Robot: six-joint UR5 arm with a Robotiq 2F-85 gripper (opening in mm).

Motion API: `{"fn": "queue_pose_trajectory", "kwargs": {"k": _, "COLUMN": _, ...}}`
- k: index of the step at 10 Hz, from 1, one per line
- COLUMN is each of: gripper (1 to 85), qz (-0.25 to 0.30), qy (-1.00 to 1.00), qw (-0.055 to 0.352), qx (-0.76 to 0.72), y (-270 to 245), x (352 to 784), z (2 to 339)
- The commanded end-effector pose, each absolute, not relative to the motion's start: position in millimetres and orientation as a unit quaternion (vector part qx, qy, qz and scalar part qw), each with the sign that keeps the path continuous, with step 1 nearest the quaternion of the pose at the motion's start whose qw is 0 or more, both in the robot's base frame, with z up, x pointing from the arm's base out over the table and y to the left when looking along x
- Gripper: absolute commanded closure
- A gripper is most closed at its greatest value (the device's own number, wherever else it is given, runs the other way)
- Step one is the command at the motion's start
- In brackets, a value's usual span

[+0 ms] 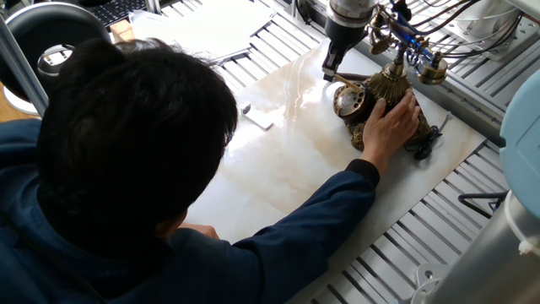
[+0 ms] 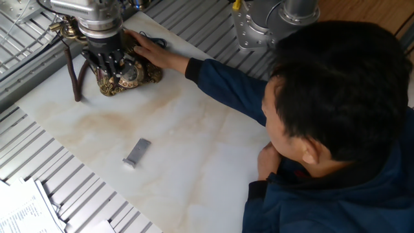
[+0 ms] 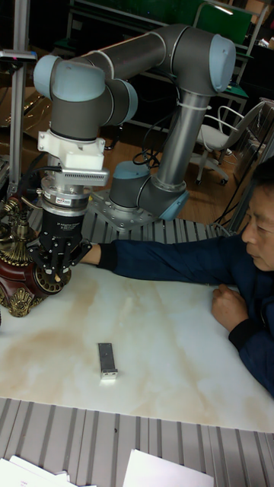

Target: Dial a number on an old rotary phone

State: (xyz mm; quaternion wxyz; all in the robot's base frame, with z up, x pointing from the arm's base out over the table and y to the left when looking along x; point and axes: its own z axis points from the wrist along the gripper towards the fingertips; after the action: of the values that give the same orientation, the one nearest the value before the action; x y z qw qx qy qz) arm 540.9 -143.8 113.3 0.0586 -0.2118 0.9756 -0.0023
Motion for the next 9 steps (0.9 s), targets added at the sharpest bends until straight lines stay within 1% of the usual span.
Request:
{"fn": "queue_pose_trajectory", "kwargs": {"k": 1, "gripper": 83.7, "qz": 0.002, "qy": 0.977, "qw": 0.063, "qx": -0.203, "y": -146.3, "x": 539.5, "z": 116.5}}
{"fn": "queue_pose_trajectory", "kwargs": {"k": 2, "gripper": 83.7, "qz": -0.005, "qy": 0.978, "qw": 0.061, "qx": -0.199, "y": -148.1, "x": 539.8, "z": 117.6}}
{"fn": "queue_pose_trajectory", "kwargs": {"k": 3, "gripper": 83.7, "qz": -0.026, "qy": 0.98, "qw": 0.056, "qx": -0.191, "y": -152.9, "x": 539.6, "z": 120.6}}
{"fn": "queue_pose_trajectory", "kwargs": {"k": 5, "gripper": 83.7, "qz": -0.031, "qy": 0.982, "qw": 0.053, "qx": -0.18, "y": -147.0, "x": 539.6, "z": 124.9}}
{"fn": "queue_pose_trajectory", "kwargs": {"k": 9, "gripper": 83.7, "qz": -0.019, "qy": 0.984, "qw": 0.056, "qx": -0.167, "y": -140.8, "x": 540.6, "z": 123.6}}
